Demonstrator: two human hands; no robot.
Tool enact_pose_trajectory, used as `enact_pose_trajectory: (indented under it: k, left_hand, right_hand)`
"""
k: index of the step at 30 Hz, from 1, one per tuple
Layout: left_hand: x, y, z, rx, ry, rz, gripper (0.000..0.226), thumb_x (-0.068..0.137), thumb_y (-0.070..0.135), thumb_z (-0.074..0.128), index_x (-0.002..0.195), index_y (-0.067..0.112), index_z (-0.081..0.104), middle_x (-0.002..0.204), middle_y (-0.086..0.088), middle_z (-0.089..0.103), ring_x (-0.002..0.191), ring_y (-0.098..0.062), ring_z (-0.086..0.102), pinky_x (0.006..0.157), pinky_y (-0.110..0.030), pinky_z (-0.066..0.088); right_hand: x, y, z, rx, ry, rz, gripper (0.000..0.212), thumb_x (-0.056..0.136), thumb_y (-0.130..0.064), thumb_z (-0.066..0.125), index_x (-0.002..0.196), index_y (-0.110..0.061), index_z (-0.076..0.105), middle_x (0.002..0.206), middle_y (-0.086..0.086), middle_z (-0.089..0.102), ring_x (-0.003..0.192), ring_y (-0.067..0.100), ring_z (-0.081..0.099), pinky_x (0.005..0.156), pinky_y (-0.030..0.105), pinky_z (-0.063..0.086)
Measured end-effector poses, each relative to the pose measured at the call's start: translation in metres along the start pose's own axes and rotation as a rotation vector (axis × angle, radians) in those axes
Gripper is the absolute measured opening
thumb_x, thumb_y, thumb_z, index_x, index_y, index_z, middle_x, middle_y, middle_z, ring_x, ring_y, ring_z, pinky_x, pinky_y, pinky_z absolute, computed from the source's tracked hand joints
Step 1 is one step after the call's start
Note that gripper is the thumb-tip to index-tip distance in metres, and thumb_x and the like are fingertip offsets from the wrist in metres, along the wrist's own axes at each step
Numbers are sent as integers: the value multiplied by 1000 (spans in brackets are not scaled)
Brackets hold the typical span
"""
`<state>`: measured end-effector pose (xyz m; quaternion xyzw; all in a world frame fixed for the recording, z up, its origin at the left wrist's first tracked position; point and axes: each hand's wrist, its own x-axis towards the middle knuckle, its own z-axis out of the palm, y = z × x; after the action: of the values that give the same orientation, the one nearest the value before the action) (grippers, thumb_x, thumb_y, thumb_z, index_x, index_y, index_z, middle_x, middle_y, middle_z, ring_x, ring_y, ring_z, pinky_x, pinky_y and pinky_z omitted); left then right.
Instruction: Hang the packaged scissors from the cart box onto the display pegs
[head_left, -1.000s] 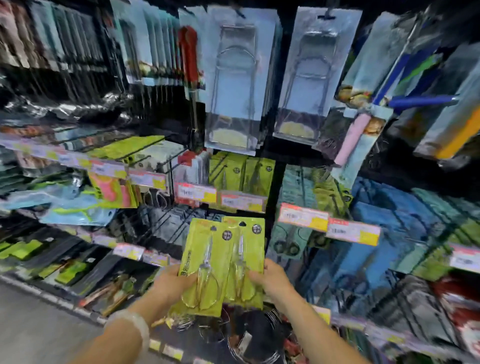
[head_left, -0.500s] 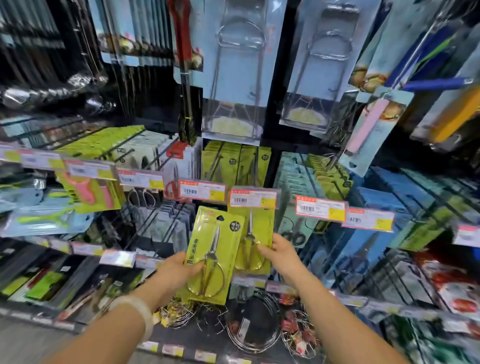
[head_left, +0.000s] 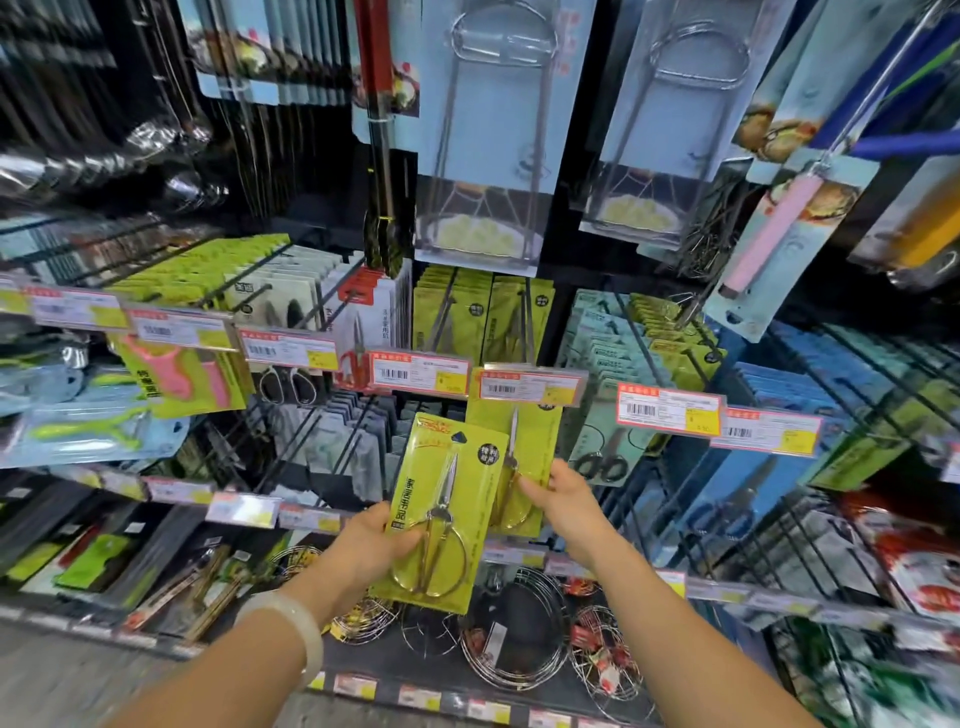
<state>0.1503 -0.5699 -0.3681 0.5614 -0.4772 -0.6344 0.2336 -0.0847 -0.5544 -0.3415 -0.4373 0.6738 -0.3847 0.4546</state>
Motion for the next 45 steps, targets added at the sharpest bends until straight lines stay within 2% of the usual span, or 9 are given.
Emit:
enact_pose_trajectory:
  k: [4, 9, 18, 21, 25, 33, 37, 42, 45]
  left_hand:
    - [-6, 7, 0, 6, 0, 13, 19, 91, 12, 58, 109, 17, 60, 107, -3, 69, 104, -25, 62, 101, -49, 44]
    - [-10, 9, -5, 60, 27, 10, 23, 89, 20, 62, 112, 21, 60, 110, 0, 69, 106, -24, 61, 102, -50, 43]
    - [-9, 7, 4, 79, 24, -22, 41, 84, 26, 65, 123, 17, 54, 121, -3, 64, 113, -27, 58, 103, -53, 42]
    - [-7, 9, 13, 75, 23, -12, 26, 88, 20, 63, 114, 21, 59, 113, -3, 67, 108, -26, 61, 101, -51, 45]
    - [-5, 16, 29, 66, 47, -11, 25, 89, 17, 62, 114, 16, 60, 114, -6, 66, 106, -24, 60, 100, -48, 45]
    - [-4, 38, 50, 101, 126, 163, 18, 88, 17, 63, 103, 16, 53, 109, -4, 62, 94, -18, 59, 76, -29, 50]
    - [-2, 62, 57, 169, 133, 268, 15, 91, 18, 58, 104, 14, 51, 87, 2, 59, 70, -6, 54, 58, -18, 41]
    - [5, 82, 62, 196, 158, 310, 12, 93, 18, 55, 99, 22, 45, 78, 10, 49, 64, 1, 42, 54, -13, 35]
    - [10, 75, 62, 210, 163, 290, 9, 92, 18, 57, 100, 18, 55, 78, 9, 53, 64, -1, 46, 56, -15, 38]
  right_hand:
    - [1, 1, 3, 103, 21, 11, 60, 93, -26, 55, 145, -15, 28, 152, 5, 31, 138, 24, 33, 114, 47, 29]
    - [14, -6, -1, 107, -13, 78, 73, 95, -25, 51, 150, -10, 5, 158, 7, 9, 145, 25, 16, 118, 45, 18]
    - [4, -6, 16, 183, 285, 130, 62, 91, -46, 50, 141, -13, 31, 143, 7, 41, 129, 26, 43, 108, 40, 35]
    - [-18, 9, 26, 216, -26, 156, 65, 78, -63, 55, 121, -15, 53, 127, 8, 59, 111, 24, 58, 102, 44, 46]
    - [-34, 21, 36, 32, -180, 103, 24, 87, -24, 64, 108, -15, 55, 105, 6, 69, 92, 20, 68, 80, 35, 58]
    - [-27, 11, 15, -17, -10, 16, 23, 88, -12, 61, 108, -4, 52, 112, 16, 66, 100, 29, 63, 92, 49, 51]
    - [-13, 1, 2, -37, 36, -63, 9, 89, -20, 61, 97, -22, 57, 113, 5, 65, 113, 26, 57, 99, 50, 46]
    - [-4, -10, -2, 17, 74, -123, 16, 92, -15, 56, 86, -29, 50, 82, -11, 53, 77, 4, 46, 68, 22, 42]
    - [3, 3, 1, -28, 74, -92, 17, 92, -21, 56, 89, -34, 46, 84, -15, 48, 82, 5, 46, 78, 27, 42]
